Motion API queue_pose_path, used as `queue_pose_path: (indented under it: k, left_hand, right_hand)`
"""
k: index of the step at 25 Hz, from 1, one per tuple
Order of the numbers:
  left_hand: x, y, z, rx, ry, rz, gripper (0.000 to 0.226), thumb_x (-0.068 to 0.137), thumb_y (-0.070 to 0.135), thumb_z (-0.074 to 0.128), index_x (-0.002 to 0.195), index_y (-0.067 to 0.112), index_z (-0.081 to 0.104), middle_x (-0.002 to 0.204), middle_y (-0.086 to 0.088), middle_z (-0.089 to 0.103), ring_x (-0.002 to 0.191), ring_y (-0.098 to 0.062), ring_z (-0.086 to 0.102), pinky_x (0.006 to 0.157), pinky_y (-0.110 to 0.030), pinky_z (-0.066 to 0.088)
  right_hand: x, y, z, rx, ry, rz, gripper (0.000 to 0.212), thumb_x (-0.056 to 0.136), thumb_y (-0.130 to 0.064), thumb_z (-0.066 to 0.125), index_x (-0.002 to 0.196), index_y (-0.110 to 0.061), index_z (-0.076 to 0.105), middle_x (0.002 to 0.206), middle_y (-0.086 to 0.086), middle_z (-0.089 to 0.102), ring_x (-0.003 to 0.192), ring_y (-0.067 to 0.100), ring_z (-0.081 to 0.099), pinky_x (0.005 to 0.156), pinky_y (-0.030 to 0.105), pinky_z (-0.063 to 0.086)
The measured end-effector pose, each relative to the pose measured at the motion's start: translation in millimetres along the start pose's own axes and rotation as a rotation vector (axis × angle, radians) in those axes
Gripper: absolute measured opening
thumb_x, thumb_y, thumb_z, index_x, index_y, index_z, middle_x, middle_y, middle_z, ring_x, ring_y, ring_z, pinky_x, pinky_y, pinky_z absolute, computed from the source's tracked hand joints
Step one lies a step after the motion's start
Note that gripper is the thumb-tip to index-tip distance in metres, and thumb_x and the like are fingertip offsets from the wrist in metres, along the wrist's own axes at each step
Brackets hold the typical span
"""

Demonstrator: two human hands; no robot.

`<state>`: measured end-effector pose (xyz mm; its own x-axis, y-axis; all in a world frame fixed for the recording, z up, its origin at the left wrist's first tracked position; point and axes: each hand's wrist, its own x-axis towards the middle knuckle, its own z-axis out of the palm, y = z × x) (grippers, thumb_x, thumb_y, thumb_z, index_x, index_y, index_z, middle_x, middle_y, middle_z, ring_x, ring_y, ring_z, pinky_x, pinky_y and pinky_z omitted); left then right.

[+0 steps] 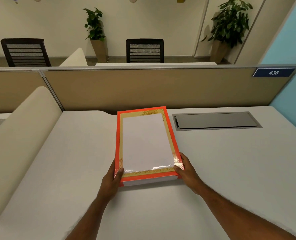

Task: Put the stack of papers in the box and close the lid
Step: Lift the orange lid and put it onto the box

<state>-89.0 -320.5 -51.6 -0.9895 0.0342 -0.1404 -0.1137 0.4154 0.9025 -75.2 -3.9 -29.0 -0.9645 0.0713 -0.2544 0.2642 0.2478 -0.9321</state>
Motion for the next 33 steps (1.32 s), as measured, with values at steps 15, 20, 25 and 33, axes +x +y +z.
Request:
queue_pose_path:
  k: [15,20,25,33]
  left_hand:
    - [59,29,-22,0.218,0.044,0.099,0.084,0.083,0.069,0.045,0.151,0.023,0.026,0.160,-0.002,0.026,0.145,-0.022,0.028,0.117,-0.048,0.029]
    - [131,67,-13,0.664,-0.034,0.289,0.075,0.087,0.067,0.039,0.148,0.022,0.037,0.162,-0.003,0.024,0.148,-0.026,0.023,0.119,-0.050,0.020]
    - [196,74,-3,0.958,-0.183,0.283,0.071,0.093,0.064,0.036,0.152,0.025,0.028,0.165,-0.003,0.015,0.151,-0.026,0.012,0.122,-0.048,0.012]
    - [230,65,3,0.960,-0.169,0.278,0.072,0.092,0.063,0.039,0.151,0.022,0.031,0.162,-0.006,0.022,0.149,-0.028,0.020,0.120,-0.049,0.020]
  right_hand:
    - [53,-35,-10,-0.360,0.242,-0.169,0.062,0.088,-0.035,0.065,0.141,-0.017,0.038,0.148,0.006,0.041,0.135,0.025,0.042,0.107,0.035,0.039]
    - [133,-85,7,-0.729,-0.007,-0.264,0.062,0.091,-0.047,0.056,0.144,-0.020,0.037,0.159,0.004,0.027,0.146,0.024,0.026,0.115,0.042,0.029]
    - [196,-98,15,-0.875,-0.068,-0.215,0.070,0.092,-0.052,0.051,0.149,-0.017,0.030,0.163,0.007,0.017,0.150,0.024,0.013,0.119,0.042,0.019]
    - [228,-76,19,-0.959,-0.078,-0.196,0.074,0.090,-0.055,0.051,0.149,-0.017,0.029,0.163,0.006,0.014,0.150,0.025,0.012,0.118,0.045,0.022]
